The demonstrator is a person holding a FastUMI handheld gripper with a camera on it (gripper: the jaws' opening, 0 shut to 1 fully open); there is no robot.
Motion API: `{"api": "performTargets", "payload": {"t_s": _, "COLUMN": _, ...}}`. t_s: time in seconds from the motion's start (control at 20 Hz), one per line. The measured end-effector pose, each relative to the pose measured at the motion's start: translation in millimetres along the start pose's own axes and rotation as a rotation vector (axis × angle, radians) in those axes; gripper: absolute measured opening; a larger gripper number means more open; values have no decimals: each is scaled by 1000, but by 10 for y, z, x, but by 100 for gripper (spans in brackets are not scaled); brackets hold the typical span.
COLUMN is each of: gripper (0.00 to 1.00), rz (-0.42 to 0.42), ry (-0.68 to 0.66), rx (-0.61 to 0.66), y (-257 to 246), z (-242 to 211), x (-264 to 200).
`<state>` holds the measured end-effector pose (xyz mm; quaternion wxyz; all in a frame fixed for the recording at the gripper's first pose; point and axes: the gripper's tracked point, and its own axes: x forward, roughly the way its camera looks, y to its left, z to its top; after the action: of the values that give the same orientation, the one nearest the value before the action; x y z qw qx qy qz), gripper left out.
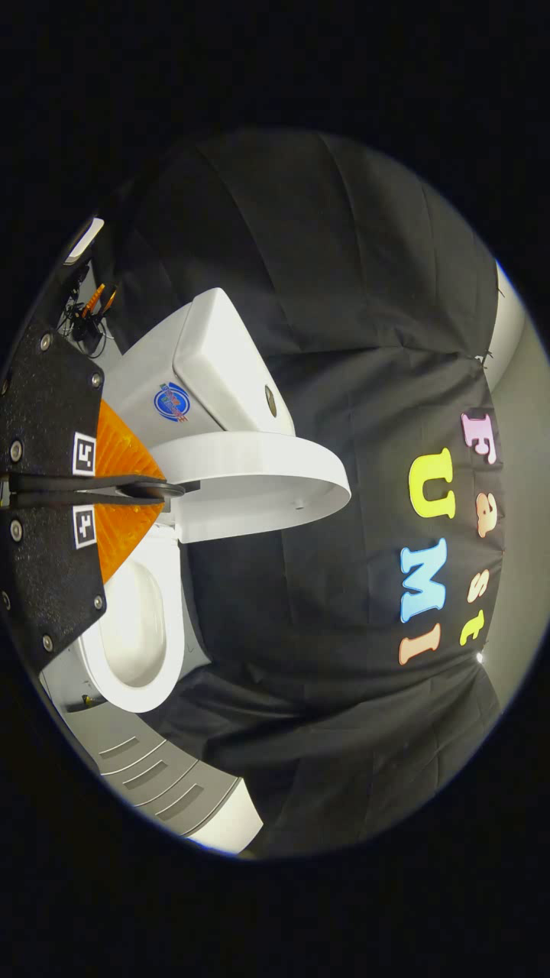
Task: Open the toilet lid.
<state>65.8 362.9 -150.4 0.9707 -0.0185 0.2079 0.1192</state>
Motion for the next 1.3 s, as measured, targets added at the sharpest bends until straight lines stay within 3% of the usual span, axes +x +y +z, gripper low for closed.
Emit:
{"api": "performTargets", "payload": {"t_s": 0.5, "gripper": 0, "rz": 49, "ry": -2, "rx": -49, "y": 363, "z": 2, "x": 108}}
{"api": "performTargets", "payload": {"t_s": 0.75, "gripper": 0, "rz": 35, "ry": -47, "rx": -80, "y": 340, "z": 66, "x": 121}}
{"api": "performTargets", "payload": {"t_s": 0.85, "gripper": 2, "rz": 100, "ry": -36, "rx": -43, "y": 430, "z": 42, "x": 128}}
{"api": "performTargets", "payload": {"t_s": 0.9, "gripper": 8, "rz": 136, "ry": -23, "rx": -28, "y": 503, "z": 10, "x": 144}}
{"api": "performTargets", "payload": {"t_s": 0.95, "gripper": 25, "rz": 143, "ry": -7, "rx": -23, "y": 477, "z": -19, "x": 145}}
{"api": "performTargets", "payload": {"t_s": 1.0, "gripper": 33, "rz": 136, "ry": -6, "rx": -27, "y": 412, "z": -41, "x": 97}}
{"api": "performTargets", "payload": {"t_s": 1.15, "gripper": 81, "rz": 97, "ry": -34, "rx": -20, "y": 229, "z": 26, "x": 27}}
{"api": "performTargets", "payload": {"t_s": 1.25, "gripper": 93, "rz": 106, "ry": -46, "rx": 0, "y": 179, "z": 69, "x": -24}}
{"api": "performTargets", "payload": {"t_s": 1.3, "gripper": 94, "rz": 114, "ry": -56, "rx": 8, "y": 142, "z": 112, "x": -74}}
